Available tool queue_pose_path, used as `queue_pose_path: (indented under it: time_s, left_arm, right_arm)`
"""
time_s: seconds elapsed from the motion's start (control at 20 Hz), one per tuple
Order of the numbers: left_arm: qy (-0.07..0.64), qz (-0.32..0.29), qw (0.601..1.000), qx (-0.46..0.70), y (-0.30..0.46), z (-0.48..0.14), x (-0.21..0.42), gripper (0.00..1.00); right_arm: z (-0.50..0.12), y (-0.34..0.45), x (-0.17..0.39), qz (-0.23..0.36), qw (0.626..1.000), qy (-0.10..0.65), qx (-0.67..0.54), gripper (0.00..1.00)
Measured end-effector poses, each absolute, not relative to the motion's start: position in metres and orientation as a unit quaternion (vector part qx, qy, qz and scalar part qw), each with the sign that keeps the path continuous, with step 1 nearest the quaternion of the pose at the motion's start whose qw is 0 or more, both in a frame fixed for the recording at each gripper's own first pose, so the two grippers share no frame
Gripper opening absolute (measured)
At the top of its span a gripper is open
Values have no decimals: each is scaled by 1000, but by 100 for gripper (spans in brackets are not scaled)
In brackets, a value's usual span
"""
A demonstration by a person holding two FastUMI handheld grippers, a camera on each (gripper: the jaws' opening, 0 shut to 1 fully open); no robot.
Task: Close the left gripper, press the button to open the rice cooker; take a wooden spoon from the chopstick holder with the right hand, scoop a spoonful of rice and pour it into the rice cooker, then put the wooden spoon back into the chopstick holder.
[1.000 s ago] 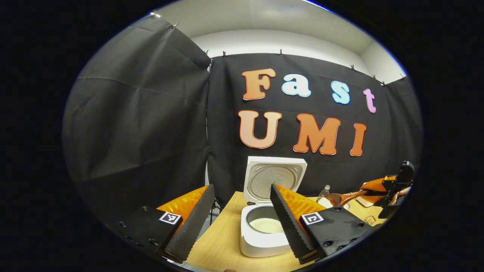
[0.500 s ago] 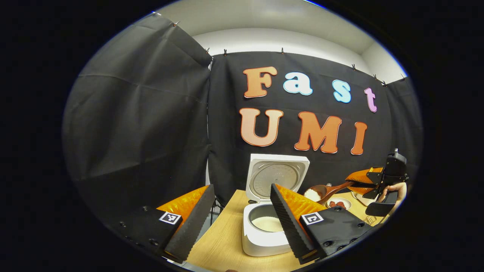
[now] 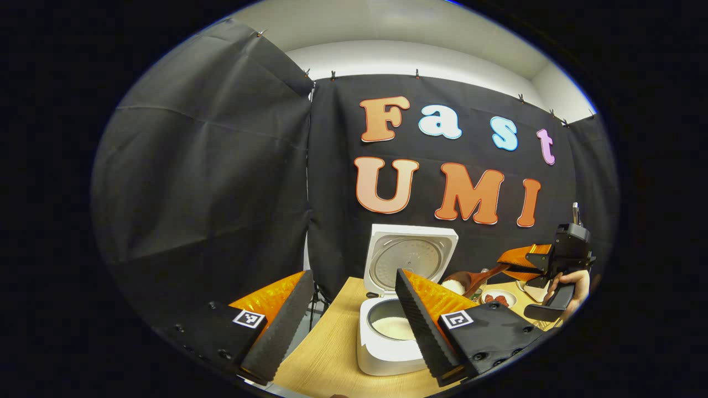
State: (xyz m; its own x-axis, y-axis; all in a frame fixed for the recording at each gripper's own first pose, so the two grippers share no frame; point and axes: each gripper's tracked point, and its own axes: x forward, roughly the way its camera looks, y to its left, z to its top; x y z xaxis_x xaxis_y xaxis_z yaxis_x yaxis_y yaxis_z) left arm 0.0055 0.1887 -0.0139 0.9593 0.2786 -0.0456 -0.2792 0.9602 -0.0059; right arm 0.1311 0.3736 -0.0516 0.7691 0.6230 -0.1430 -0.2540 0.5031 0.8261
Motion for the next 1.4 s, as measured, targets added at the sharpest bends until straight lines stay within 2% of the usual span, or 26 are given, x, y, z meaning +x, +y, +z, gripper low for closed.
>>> queue_pose_path:
  time_s: [1.4]
  left_arm:
    - [22,152,988,1,205,-11,0,100]
  right_arm:
    - [-22,408,122,302,887,138,320,12]
